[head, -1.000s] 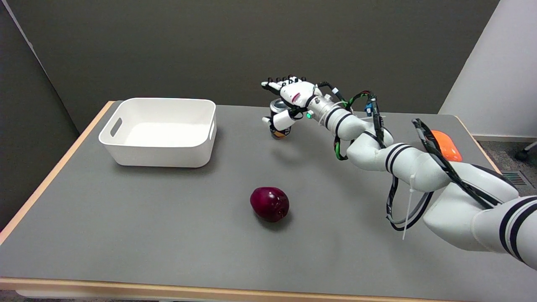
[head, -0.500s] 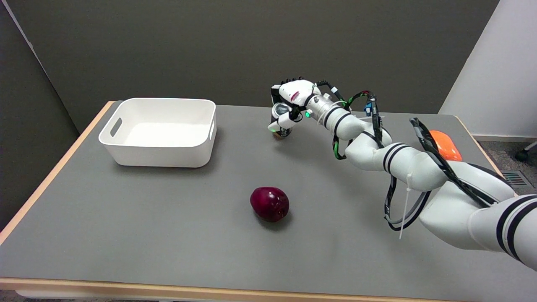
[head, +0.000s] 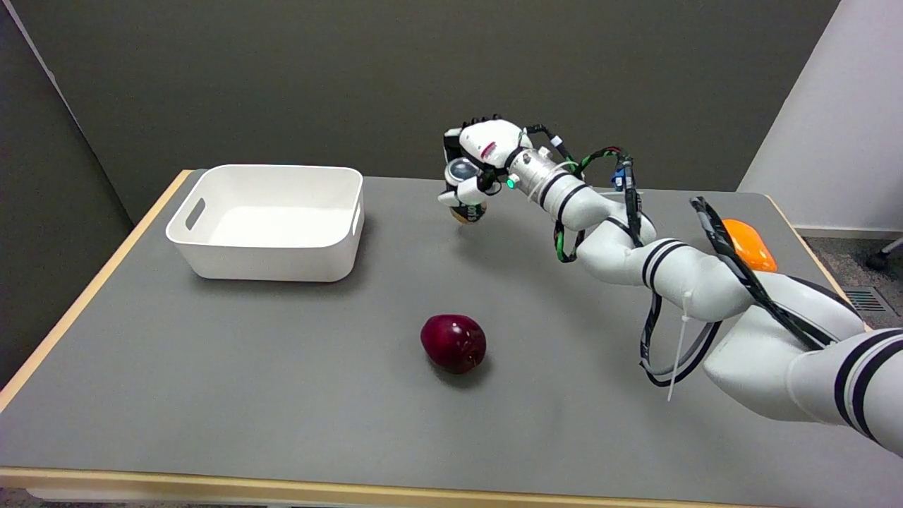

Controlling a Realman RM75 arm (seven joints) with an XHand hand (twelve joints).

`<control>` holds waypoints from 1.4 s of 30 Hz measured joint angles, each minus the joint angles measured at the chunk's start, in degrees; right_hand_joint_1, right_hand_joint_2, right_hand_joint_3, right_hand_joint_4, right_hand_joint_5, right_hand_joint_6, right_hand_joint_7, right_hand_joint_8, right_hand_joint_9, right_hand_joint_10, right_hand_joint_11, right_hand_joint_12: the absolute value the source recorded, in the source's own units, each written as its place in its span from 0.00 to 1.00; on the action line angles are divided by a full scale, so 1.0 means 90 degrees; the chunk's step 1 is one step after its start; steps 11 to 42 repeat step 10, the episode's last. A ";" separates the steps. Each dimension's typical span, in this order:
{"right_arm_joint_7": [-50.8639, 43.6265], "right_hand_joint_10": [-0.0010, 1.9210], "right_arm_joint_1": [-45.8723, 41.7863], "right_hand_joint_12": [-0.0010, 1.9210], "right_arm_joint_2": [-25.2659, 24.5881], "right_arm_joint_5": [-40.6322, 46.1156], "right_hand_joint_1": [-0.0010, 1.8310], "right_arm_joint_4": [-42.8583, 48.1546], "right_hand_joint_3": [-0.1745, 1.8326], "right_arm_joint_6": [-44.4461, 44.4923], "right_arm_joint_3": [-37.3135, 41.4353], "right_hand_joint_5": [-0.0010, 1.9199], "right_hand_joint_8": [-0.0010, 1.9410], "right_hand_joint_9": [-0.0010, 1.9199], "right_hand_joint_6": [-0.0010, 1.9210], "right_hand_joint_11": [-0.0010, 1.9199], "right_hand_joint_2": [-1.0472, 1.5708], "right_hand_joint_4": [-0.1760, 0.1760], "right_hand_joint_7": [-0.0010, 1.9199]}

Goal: Pick up the black can.

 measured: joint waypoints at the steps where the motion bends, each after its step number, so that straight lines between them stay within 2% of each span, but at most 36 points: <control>1: 0.0000 0.74 -0.0007 1.00 0.0002 -0.0001 0.65 0.0058 0.29 0.0033 0.0031 0.33 0.71 0.46 0.75 0.36 0.80 0.13 0.47; 6: -0.0002 0.75 -0.0057 1.00 0.0015 -0.0004 0.65 0.0486 0.30 0.0263 0.0216 0.33 0.71 0.47 0.75 0.36 0.79 0.13 0.47; 10: -0.0004 0.78 -0.0107 1.00 0.0012 0.0011 0.66 0.0976 0.35 0.0544 0.0345 0.33 0.72 0.45 0.77 0.37 0.78 0.13 0.47; 42: -0.0004 0.78 -0.0107 1.00 0.0012 0.0011 0.66 0.0976 0.35 0.0544 0.0345 0.33 0.72 0.45 0.77 0.37 0.78 0.13 0.47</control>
